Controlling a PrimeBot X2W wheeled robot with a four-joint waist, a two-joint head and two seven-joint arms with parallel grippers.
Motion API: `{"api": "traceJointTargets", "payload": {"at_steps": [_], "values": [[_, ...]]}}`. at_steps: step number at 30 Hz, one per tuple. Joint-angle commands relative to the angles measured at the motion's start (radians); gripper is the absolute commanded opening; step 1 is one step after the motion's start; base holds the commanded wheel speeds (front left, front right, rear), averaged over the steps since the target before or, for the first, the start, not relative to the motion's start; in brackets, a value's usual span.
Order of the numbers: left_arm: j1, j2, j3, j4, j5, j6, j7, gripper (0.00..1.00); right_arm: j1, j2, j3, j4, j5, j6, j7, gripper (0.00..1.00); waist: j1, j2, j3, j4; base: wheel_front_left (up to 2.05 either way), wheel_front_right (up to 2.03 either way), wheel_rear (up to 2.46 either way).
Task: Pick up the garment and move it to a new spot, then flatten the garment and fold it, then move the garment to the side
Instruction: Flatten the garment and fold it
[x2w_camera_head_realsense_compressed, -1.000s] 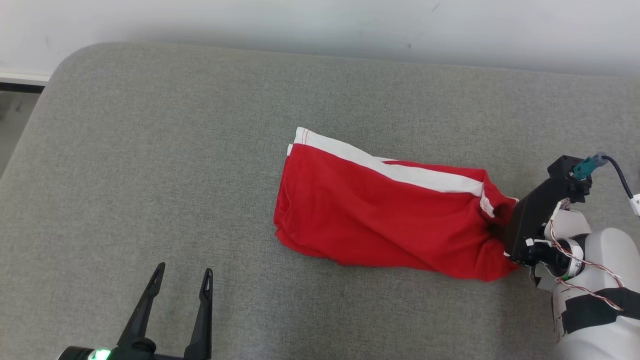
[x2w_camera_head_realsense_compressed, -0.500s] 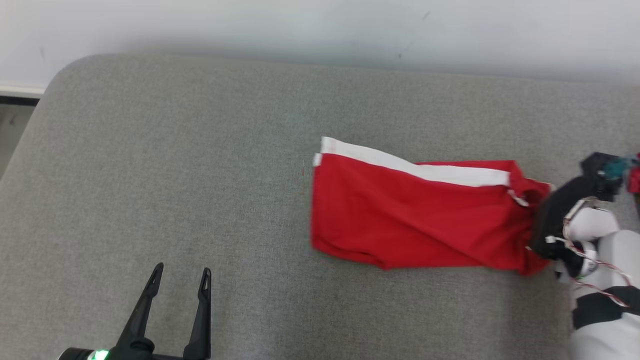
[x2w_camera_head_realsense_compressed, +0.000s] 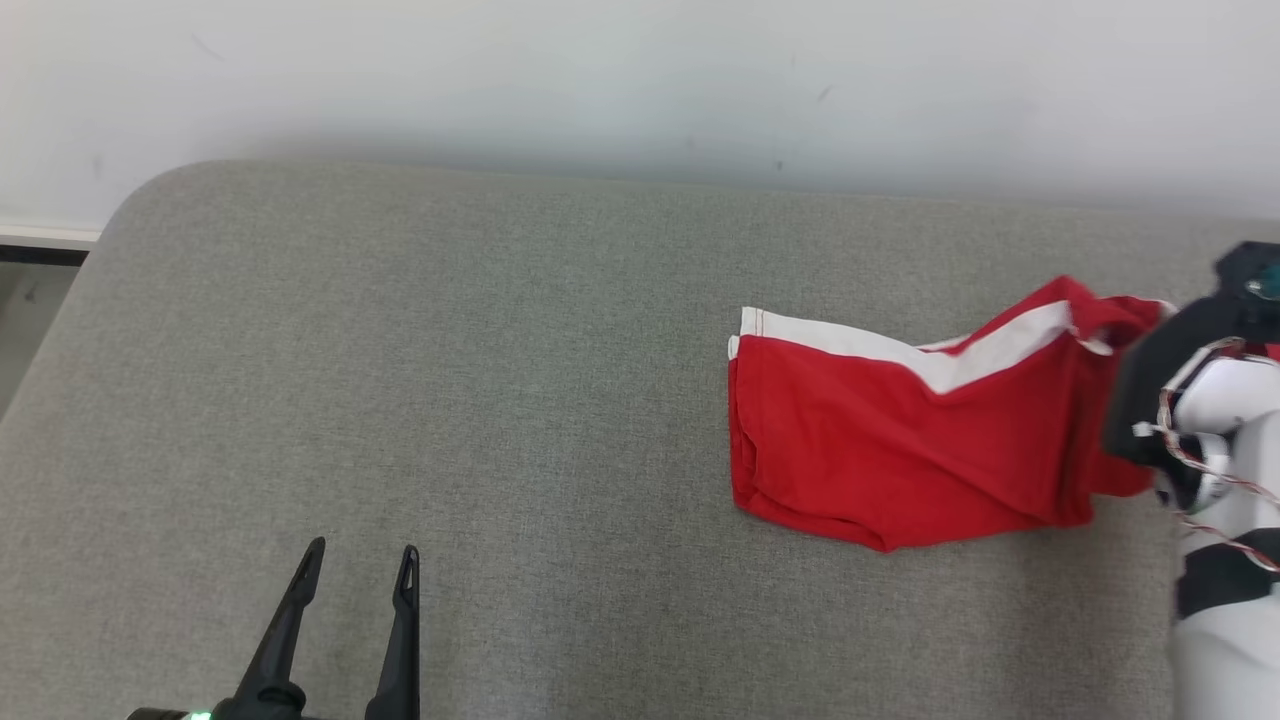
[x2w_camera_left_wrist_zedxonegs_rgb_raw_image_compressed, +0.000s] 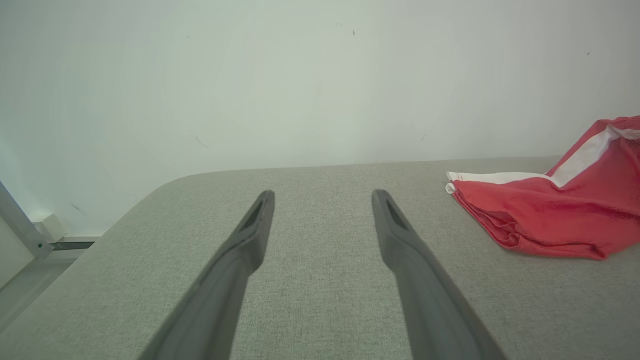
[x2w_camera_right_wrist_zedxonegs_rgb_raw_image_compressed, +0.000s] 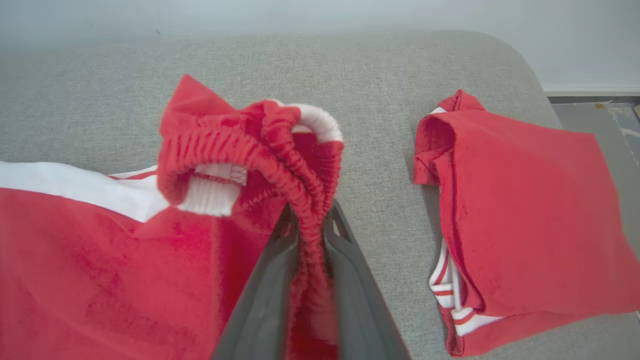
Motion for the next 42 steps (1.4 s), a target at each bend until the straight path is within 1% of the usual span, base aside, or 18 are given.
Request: {"api": "traceJointTargets", "payload": {"at_steps": [1,8,11,16,20,27,28,29,32,33,35,37,39,42], "values": [[0.013,0.001,-0.001,0.003,-0.004,0.004,0.003,1.00,-0.007,0.018,0.022,-0.001,0.017,-0.002,0.005,0.00,0.0000,-0.0001,-0.004,0.003,0.00,0.00,0.00],[0.016,-0.002,-0.010,0.012,-0.014,-0.002,0.004,1.00,0.010,0.073,0.204,-0.019,0.128,-0.002,0.012,0.00,0.0000,-0.0001,-0.013,0.030,0.00,0.00,0.00],[0.012,0.000,-0.013,0.016,-0.015,-0.004,0.004,1.00,0.007,0.094,0.259,-0.010,0.168,-0.002,0.013,0.00,0.0000,-0.0001,-0.010,0.047,0.00,0.00,0.00],[-0.008,-0.007,-0.025,0.025,-0.016,-0.013,0.005,1.00,-0.011,0.108,0.298,0.043,0.196,-0.002,-0.012,0.00,0.0000,-0.0001,0.003,0.083,0.00,0.00,0.00],[-0.022,-0.017,-0.041,0.035,-0.014,-0.020,0.003,1.00,-0.025,0.110,0.329,0.108,0.242,-0.002,-0.046,0.00,0.0000,-0.0001,0.015,0.112,0.00,0.00,0.00],[-0.022,-0.021,-0.044,0.050,-0.019,-0.021,-0.001,1.00,-0.055,0.110,0.401,0.220,0.305,-0.002,-0.100,0.00,0.0000,-0.0001,0.024,0.126,0.00,0.00,0.00],[-0.023,-0.021,-0.044,0.051,-0.020,-0.021,-0.002,1.00,-0.057,0.110,0.415,0.233,0.313,-0.002,-0.107,0.06,0.0000,-0.0001,0.024,0.127,0.00,0.00,0.00],[-0.023,-0.021,-0.045,0.052,-0.021,-0.022,-0.001,1.00,-0.060,0.110,0.419,0.246,0.334,-0.002,-0.111,1.00,0.0000,-0.0001,0.023,0.126,0.00,0.00,0.00],[-0.026,-0.018,-0.044,0.059,-0.024,-0.025,-0.003,1.00,-0.081,0.110,0.441,0.260,0.433,-0.002,-0.129,1.00,0.0000,-0.0001,0.018,0.120,0.00,0.00,0.00],[-0.026,-0.018,-0.044,0.059,-0.024,-0.025,-0.003,1.00,-0.081,0.110,0.441,0.260,0.433,-0.002,-0.129,1.00,0.0000,-0.0001,0.018,0.120,0.00,0.00,0.00],[-0.021,-0.015,-0.041,0.063,-0.026,-0.024,-0.004,1.00,-0.098,0.109,0.443,0.247,0.504,-0.002,-0.149,1.00,0.0000,-0.0001,0.010,0.112,0.00,0.00,0.00],[-0.012,-0.011,-0.038,0.065,-0.030,-0.022,-0.005,1.00,-0.112,0.109,0.426,0.225,0.549,-0.002,-0.183,1.00,0.0000,-0.0001,0.002,0.102,0.00,0.00,0.00],[-0.002,-0.008,-0.035,0.067,-0.034,-0.019,-0.006,1.00,-0.119,0.109,0.397,0.200,0.539,-0.002,-0.223,1.00,0.0000,-0.0001,-0.009,0.091,0.00,0.00,0.00],[0.006,-0.005,-0.030,0.067,-0.038,-0.018,-0.009,1.00,-0.095,0.099,0.345,0.156,0.467,-0.002,-0.274,1.00,0.0000,-0.0001,-0.023,0.078,0.00,0.00,0.00]]}}
